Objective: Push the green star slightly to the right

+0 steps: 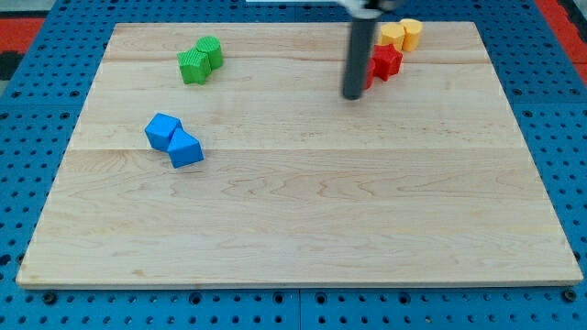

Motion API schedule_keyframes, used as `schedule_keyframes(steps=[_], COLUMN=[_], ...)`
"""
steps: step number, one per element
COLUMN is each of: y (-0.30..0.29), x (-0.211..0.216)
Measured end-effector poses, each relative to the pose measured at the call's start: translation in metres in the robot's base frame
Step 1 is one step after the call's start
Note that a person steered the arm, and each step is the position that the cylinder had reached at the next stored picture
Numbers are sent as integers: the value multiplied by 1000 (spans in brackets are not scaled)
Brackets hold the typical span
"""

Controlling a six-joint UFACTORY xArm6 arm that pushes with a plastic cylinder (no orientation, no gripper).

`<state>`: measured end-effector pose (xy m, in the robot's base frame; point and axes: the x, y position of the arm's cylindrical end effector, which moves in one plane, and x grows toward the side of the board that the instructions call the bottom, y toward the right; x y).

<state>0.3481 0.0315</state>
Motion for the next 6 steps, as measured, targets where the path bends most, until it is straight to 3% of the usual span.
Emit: schedule_keyframes(steps=[1, 2, 5, 6], y=[-122, -204, -210, -157], x=[0, -15, -91, -99])
